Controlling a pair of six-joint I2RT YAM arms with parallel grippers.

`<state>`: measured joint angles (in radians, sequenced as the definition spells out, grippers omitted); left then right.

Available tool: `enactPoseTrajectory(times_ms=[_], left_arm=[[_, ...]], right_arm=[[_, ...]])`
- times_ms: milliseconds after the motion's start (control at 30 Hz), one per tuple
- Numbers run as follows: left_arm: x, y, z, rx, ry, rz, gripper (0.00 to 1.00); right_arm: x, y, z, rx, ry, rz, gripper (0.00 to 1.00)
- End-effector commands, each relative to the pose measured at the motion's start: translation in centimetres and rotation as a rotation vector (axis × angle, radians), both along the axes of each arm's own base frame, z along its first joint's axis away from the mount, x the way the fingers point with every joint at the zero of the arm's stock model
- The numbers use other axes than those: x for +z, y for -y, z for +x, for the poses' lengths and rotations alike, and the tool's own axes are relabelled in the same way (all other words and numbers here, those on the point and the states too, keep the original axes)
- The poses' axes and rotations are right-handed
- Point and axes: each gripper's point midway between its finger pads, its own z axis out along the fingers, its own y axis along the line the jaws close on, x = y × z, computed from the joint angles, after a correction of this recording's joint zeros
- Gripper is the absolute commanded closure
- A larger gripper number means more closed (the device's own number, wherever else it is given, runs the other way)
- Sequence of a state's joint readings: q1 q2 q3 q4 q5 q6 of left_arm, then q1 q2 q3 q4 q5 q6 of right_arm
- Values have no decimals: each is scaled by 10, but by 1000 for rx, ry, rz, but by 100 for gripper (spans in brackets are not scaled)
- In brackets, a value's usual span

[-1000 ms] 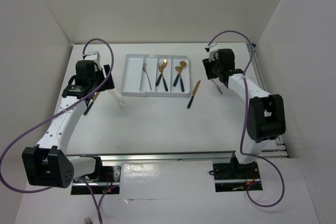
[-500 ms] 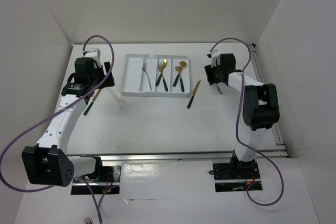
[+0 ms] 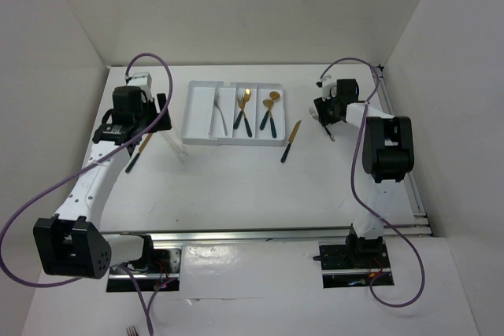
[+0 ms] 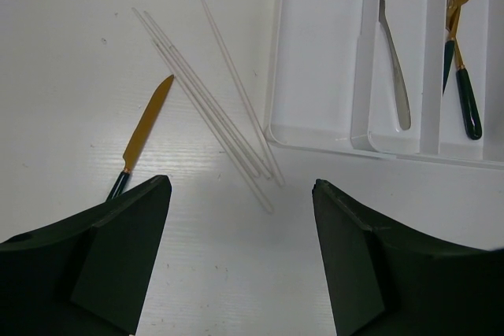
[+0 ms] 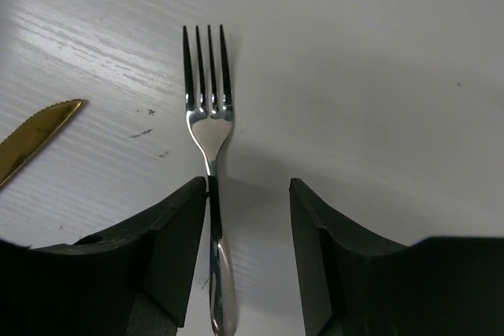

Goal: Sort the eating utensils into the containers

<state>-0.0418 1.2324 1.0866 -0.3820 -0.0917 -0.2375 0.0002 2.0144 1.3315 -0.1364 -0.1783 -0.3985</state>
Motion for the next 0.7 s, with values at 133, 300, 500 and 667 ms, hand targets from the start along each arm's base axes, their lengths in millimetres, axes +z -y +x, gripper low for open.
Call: enactPoseTrajectory(times_ms=[133, 300, 500, 667], left_arm=[[13, 1, 12, -15, 35, 12, 14], [13, 1, 14, -15, 35, 12, 14], [16, 0, 18, -13, 44, 7, 14], [17, 0, 15, -13, 54, 7, 14]], right_arm=[[-6, -11, -17, 90, -36, 24, 46], [-14, -10, -29, 102, -80, 39, 52], [-43, -1, -46, 87, -198, 43, 100], [-18, -12, -38, 73, -167, 119, 100]])
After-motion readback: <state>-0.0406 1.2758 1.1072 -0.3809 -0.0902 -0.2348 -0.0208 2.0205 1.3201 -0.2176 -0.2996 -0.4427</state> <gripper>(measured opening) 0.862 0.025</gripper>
